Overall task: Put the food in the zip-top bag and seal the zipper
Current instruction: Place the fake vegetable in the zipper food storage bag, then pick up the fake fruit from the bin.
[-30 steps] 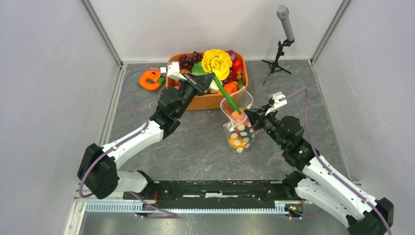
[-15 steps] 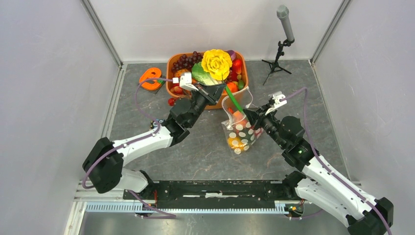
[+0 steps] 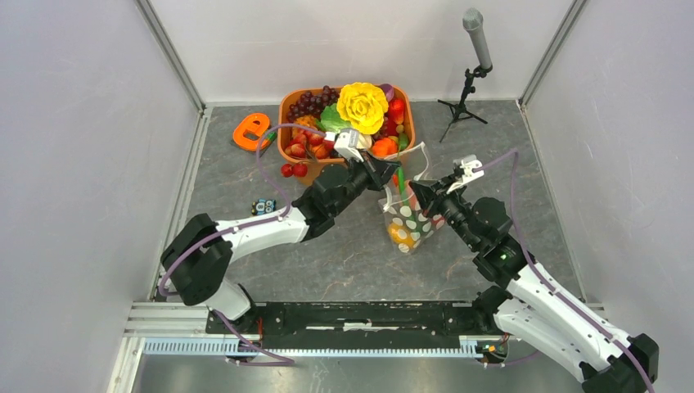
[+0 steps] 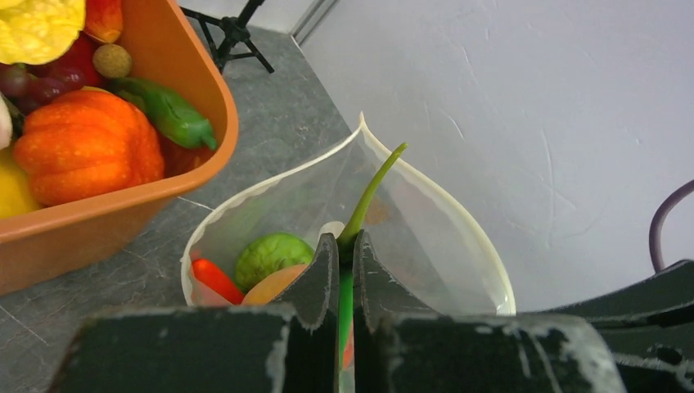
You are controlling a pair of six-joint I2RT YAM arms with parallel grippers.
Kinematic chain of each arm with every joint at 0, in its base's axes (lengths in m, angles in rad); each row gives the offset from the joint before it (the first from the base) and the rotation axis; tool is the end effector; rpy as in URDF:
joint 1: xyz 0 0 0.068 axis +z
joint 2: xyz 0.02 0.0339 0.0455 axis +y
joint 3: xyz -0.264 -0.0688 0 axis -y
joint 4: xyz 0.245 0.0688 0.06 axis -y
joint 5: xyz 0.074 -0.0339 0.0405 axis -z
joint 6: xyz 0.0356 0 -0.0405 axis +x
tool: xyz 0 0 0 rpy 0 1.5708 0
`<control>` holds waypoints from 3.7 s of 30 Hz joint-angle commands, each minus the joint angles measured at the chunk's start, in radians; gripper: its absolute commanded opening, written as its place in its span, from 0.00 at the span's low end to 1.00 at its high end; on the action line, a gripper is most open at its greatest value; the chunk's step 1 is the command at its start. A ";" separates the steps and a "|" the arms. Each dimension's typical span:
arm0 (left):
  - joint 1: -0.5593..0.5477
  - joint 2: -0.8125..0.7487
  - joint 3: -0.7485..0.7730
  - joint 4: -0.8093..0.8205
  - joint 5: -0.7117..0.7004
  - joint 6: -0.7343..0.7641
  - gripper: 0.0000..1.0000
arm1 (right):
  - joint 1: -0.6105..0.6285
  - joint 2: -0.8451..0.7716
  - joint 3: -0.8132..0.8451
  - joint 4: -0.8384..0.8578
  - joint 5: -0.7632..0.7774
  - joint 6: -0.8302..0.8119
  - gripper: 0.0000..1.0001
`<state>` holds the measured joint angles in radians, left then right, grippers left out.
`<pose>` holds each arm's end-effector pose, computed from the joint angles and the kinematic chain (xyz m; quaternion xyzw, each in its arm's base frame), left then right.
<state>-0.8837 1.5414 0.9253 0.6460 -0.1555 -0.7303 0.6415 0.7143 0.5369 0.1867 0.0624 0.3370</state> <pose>0.2301 -0.2717 0.2880 -0.0024 0.6966 -0.4793 0.5339 0.1470 0.1070 0.3033 -0.0848 0.6987 0.3143 0.6371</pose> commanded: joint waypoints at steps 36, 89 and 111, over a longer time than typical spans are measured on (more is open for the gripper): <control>-0.029 0.234 0.421 -0.664 0.594 0.310 0.26 | 0.003 -0.036 -0.024 0.143 -0.045 -0.033 0.02; 0.330 -0.195 0.251 -0.654 0.240 0.386 0.90 | 0.003 -0.098 -0.049 0.119 0.188 -0.080 0.01; 0.329 0.009 0.370 -0.576 0.536 0.451 0.86 | 0.003 -0.072 -0.039 0.005 0.315 -0.062 0.00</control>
<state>-0.4992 1.5017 1.2331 0.0036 0.3134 -0.3439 0.6456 0.6556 0.4740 0.1631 0.3466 0.2649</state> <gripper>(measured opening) 0.863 0.010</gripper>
